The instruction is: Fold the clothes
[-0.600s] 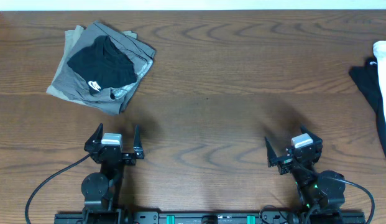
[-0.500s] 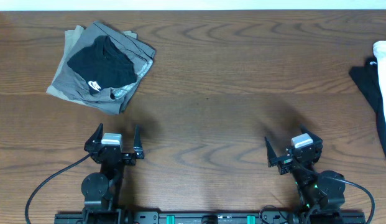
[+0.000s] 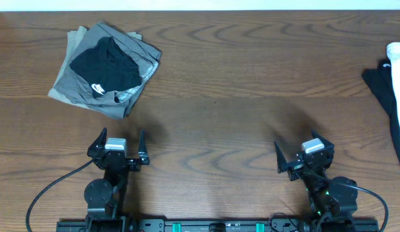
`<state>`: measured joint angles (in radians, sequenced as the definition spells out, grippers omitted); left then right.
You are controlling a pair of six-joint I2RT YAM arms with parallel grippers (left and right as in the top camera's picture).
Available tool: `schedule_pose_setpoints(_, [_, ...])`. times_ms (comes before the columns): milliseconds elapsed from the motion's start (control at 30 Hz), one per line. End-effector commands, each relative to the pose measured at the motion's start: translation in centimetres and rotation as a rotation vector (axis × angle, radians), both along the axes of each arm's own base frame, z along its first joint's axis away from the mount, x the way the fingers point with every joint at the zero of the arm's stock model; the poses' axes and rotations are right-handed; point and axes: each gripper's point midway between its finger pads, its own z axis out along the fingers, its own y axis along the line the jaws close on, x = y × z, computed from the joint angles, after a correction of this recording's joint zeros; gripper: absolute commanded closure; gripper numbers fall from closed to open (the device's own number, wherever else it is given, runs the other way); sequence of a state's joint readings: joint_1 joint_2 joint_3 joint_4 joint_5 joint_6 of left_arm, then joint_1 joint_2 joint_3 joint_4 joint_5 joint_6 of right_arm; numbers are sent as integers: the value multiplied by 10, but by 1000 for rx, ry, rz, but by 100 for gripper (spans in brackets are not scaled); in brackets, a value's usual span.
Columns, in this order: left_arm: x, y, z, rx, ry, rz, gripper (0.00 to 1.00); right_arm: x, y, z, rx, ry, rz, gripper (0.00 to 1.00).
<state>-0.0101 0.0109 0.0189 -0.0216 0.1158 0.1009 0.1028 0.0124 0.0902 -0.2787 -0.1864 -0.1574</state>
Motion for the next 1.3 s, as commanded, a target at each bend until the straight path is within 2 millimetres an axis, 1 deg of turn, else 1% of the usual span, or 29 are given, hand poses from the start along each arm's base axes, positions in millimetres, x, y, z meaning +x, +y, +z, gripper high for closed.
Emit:
schedule_pose_setpoints(0, [-1, 1, -14, -16, 45, 3, 2, 0, 0, 0, 15, 3, -3, 1])
schedule_pose_setpoints(933, [-1, 0, -14, -16, 45, 3, 2, 0, 0, 0, 15, 3, -3, 1])
schedule_pose_setpoints(1033, [0, 0, -11, -16, 31, -1, 2, 0, 0, 2, 16, -6, -3, 1])
schedule_pose_setpoints(1133, [-3, -18, -12, -41, 38, -104, 2, 2, 0, 12, 21, -50, -1, 1])
schedule_pose_setpoints(1200, [-6, -34, -8, -53, 27, -197, 2, 1, 6, 17, 47, -63, 32, 1])
schedule_pose_setpoints(1267, [-11, -49, -8, -63, 29, -290, 2, -3, 16, 21, 112, -56, 84, 1])
